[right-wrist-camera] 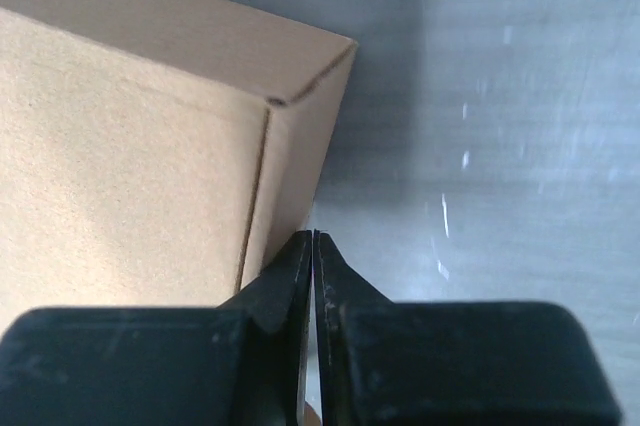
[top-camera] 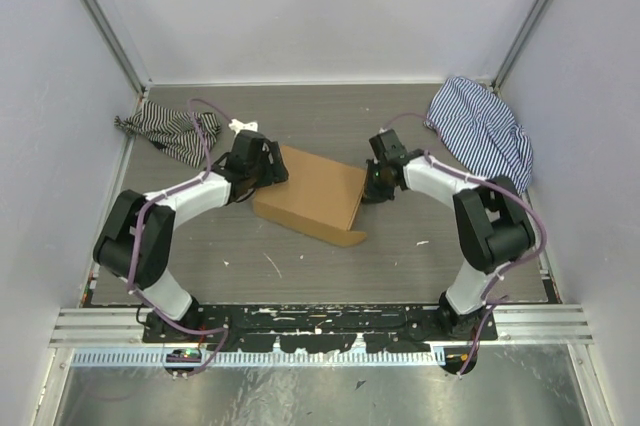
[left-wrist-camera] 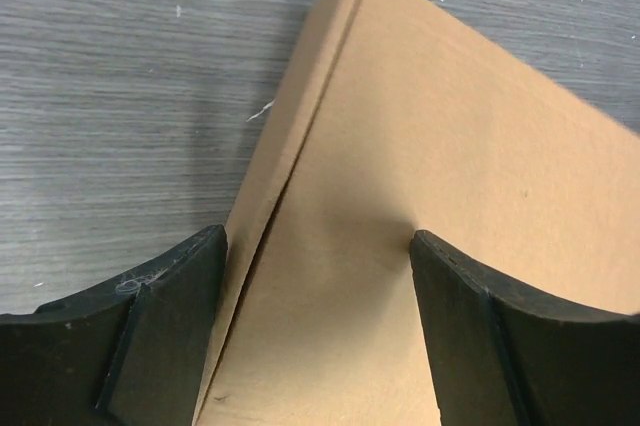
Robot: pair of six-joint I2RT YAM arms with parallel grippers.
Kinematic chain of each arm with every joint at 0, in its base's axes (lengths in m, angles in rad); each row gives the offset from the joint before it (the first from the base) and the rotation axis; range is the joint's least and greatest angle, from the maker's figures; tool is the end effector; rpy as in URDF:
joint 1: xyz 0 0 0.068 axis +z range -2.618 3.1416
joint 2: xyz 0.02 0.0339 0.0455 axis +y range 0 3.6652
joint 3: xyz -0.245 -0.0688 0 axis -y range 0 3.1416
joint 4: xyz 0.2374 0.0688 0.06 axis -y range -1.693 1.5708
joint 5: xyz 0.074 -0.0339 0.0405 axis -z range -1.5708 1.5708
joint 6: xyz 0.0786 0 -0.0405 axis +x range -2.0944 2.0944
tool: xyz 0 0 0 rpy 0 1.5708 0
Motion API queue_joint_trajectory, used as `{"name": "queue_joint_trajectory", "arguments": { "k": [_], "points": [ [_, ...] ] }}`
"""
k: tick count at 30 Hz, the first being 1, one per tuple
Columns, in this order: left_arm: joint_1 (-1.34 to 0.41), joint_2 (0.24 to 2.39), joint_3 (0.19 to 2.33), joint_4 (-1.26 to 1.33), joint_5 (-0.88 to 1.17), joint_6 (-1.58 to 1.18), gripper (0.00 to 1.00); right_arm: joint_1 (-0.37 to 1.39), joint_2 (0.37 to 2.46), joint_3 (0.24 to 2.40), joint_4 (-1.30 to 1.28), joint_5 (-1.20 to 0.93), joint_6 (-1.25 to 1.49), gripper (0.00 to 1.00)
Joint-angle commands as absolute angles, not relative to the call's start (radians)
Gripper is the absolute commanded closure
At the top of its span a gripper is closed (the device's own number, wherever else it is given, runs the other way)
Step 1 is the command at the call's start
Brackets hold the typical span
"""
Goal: Fold the paper box
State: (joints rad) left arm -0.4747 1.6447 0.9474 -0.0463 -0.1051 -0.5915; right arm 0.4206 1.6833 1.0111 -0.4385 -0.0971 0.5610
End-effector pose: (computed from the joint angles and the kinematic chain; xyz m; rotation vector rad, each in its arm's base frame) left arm 0.3334 -0.1621 0.1484 -0.1910 2.3388 -0.4170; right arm 0.3056 0.1451 0.1197 0.1617 2.7456 0.4214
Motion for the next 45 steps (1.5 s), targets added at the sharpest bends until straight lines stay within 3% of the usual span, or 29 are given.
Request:
{"name": "queue_joint_trajectory", "arguments": {
  "k": [1, 6, 11, 14, 18, 22, 28, 45],
  "points": [
    [-0.476, 1.590, 0.891, -0.040, -0.067, -0.613, 0.20, 0.394, 1.769, 1.188, -0.391, -0.108, 0.510, 0.89],
    [-0.476, 1.581, 0.922, -0.055, -0.044, -0.614, 0.20, 0.371, 1.886, 1.353, -0.375, -0.192, 0.488, 0.86],
    [-0.476, 1.558, 0.954, -0.071, -0.044, -0.613, 0.20, 0.344, 1.928, 1.470, -0.349, -0.192, 0.453, 0.73],
    [-0.476, 1.516, 0.950, -0.106, -0.075, -0.595, 0.19, 0.298, 1.873, 1.446, -0.335, -0.179, 0.444, 0.56],
    [-0.476, 1.421, 0.895, -0.122, -0.129, -0.595, 0.18, 0.243, 1.689, 1.256, -0.257, -0.192, 0.453, 0.37],
    [-0.476, 1.353, 0.819, -0.072, -0.121, -0.621, 0.17, 0.234, 1.484, 0.971, -0.099, -0.360, 0.466, 0.01],
    [-0.475, 1.425, 0.837, -0.064, -0.088, -0.606, 0.16, 0.233, 1.410, 0.708, 0.141, -0.568, 0.472, 0.00],
    [-0.461, 1.582, 0.954, -0.100, -0.087, -0.557, 0.17, 0.218, 1.591, 0.610, 0.471, -0.428, 0.448, 0.00]
  ]
}}
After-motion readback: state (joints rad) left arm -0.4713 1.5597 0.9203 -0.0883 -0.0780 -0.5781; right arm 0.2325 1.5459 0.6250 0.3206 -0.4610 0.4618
